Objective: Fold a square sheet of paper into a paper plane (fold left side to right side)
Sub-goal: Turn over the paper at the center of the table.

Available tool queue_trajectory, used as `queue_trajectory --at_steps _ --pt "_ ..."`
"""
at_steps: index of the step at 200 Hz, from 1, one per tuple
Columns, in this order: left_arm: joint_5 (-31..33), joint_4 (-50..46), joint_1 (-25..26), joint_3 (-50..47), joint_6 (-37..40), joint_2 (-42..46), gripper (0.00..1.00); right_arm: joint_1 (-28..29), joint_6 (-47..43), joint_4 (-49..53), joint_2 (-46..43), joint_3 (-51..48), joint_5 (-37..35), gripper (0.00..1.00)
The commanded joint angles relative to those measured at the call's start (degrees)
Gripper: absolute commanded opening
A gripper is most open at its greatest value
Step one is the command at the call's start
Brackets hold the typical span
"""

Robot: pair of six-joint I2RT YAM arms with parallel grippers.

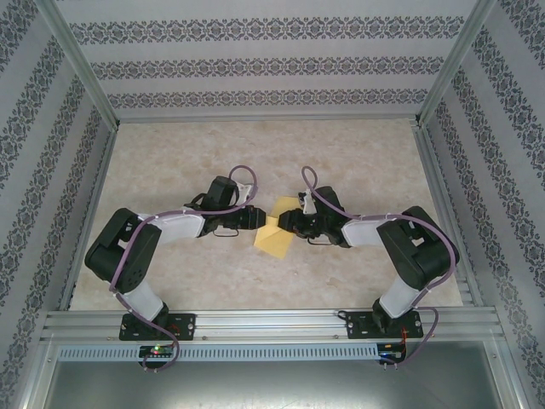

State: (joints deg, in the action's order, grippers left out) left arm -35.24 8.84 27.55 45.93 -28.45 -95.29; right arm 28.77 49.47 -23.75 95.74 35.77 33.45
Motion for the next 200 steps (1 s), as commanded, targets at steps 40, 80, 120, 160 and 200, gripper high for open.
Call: queue_trajectory --at_steps 40,80,120,160,200 --pt "2.7 -1.8 -5.3 -4.9 -2.0 11.3 0.55 -1.0 -4.0 -1.1 -5.6 0.6 -0.2 0.0" --pt "3.7 2.9 -8.5 -10.9 -10.0 25.5 0.89 -6.0 -10.5 -1.2 -15.0 1.2 5.6 0.0" --pt "-3.0 10.3 -9.0 -10.5 -17.6 34.8 1.0 -9.0 -13.5 -0.8 -22.5 5.3 13.9 0.0" --pt "-11.0 20.2 -8.3 -6.8 -24.0 34.3 1.0 -7.1 -12.7 -1.0 -24.4 10.8 20.3 0.0" --pt "-12.9 21.3 -6.3 -3.8 -24.1 33.3 1.0 -3.3 -12.9 -0.5 -26.0 14.0 21.8 0.0"
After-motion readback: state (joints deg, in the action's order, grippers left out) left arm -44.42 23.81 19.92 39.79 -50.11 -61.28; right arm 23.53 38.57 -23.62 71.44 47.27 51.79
